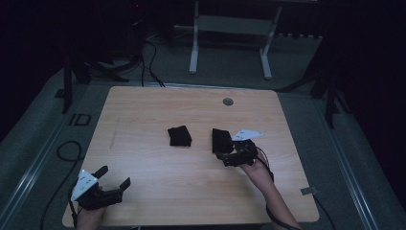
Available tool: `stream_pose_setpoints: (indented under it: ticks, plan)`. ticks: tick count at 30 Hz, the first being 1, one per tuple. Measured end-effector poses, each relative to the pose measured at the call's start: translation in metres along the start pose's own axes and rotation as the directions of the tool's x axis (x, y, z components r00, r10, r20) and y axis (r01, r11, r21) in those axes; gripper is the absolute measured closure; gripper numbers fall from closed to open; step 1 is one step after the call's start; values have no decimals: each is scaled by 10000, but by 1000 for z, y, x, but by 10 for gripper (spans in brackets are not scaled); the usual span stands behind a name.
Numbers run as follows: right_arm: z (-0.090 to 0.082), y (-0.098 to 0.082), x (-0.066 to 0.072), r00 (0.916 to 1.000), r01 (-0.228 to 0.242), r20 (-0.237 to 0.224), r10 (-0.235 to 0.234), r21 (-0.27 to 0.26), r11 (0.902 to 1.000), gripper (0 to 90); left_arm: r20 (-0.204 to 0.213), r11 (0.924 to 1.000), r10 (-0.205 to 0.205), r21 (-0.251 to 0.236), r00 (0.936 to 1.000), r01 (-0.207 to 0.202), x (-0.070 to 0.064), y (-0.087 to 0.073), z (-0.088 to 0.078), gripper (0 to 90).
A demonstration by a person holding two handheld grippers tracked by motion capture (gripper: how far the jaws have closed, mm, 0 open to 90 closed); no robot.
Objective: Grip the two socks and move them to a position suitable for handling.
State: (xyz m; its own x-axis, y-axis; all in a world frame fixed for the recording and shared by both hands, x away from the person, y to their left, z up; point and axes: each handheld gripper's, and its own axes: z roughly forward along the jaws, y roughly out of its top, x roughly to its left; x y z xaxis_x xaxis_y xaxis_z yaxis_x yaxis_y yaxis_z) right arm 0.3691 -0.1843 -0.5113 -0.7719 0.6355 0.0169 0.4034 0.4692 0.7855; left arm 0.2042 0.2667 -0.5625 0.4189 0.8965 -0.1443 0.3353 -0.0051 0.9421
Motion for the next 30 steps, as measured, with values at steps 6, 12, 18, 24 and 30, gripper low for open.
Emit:
stream_pose_setpoints:
  ticks: [6, 12, 18, 24, 30]
  plan:
    - [27, 16, 8, 9988, 304, -379, -298, 153, 9994, 135, 147, 9999, 112, 66, 9998, -113, -3, 0, 1, 9]
    - [52, 32, 14, 9975, 575, -416, -563, 287, 9979, 135, 212, 10000, 63, 58, 9998, -64, -2, 1, 0, 9]
    - [72, 51, 18, 9958, 809, -451, -794, 337, 9961, 137, 382, 9999, 114, 93, 9992, -118, -4, 1, 1, 9]
    - [99, 66, 25, 9939, 865, -731, -827, 499, 9950, 143, 490, 9999, 91, 121, 9988, -97, -5, 1, 1, 9]
    - [128, 79, 35, 9896, 1150, -959, -1074, 784, 9903, 155, 610, 9998, 134, 167, 9980, -145, -6, 1, 1, 9]
